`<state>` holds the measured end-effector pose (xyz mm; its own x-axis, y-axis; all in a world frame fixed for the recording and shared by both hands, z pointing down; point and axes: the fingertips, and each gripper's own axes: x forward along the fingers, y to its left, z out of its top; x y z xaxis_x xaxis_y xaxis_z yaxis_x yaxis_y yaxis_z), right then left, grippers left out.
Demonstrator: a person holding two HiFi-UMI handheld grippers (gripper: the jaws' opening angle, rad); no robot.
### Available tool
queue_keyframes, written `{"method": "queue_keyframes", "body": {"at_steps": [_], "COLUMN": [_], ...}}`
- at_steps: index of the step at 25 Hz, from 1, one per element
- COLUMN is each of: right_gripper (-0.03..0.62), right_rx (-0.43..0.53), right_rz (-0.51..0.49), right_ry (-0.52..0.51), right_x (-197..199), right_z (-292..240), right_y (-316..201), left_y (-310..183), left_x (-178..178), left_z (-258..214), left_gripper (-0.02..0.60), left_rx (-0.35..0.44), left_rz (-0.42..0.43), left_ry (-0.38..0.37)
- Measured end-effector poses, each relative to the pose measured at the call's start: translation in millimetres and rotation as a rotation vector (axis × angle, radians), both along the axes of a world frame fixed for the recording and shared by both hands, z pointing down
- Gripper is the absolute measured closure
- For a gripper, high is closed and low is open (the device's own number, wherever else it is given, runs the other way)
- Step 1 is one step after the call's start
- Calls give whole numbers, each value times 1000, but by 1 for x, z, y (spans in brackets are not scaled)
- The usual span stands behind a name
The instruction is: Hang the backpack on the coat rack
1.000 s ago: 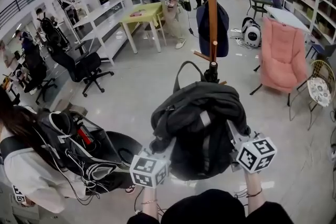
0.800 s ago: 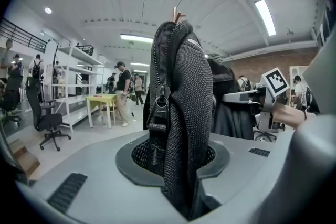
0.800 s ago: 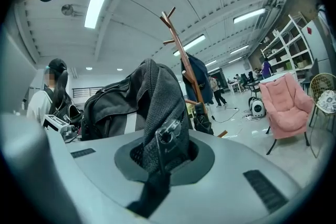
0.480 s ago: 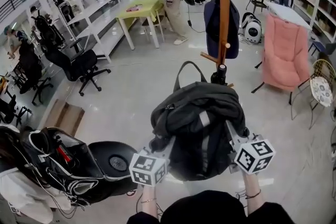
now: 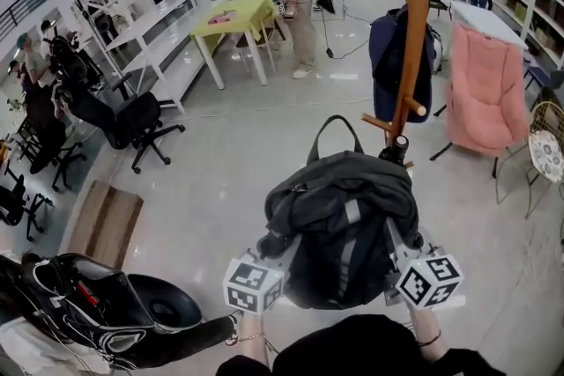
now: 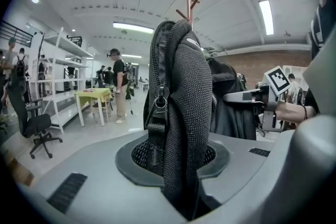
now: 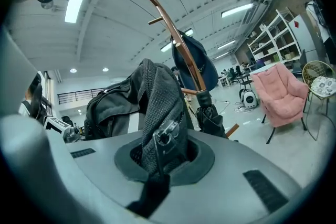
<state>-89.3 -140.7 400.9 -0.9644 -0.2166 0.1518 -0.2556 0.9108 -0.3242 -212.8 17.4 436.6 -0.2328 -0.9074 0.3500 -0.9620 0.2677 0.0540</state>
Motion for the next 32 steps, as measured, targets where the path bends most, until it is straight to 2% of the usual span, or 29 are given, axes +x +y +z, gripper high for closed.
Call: {"method": "queue_keyframes", "body": {"at_steps": [7, 13, 26, 32], "right_gripper": [563, 563, 563, 563], "right_rx": [-45, -28, -83, -129], "right_rz": [94, 169, 347, 483], "right_ry": [5, -8, 21, 49], "right_x": [-25, -40, -47, -46], "right_z": [16, 25, 36, 45], "right_y": [-14, -34, -50, -39], "left_y": [-29, -63, -117, -130], "left_x": [-43, -68, -97, -106], "left_z": [12, 27, 45, 57], "left_gripper": [454, 454, 453, 453], "left_rx": [-31, -31, -102, -151], "left_rz": [105, 184, 391, 542], "left_ry": [2, 14, 86, 124]}}
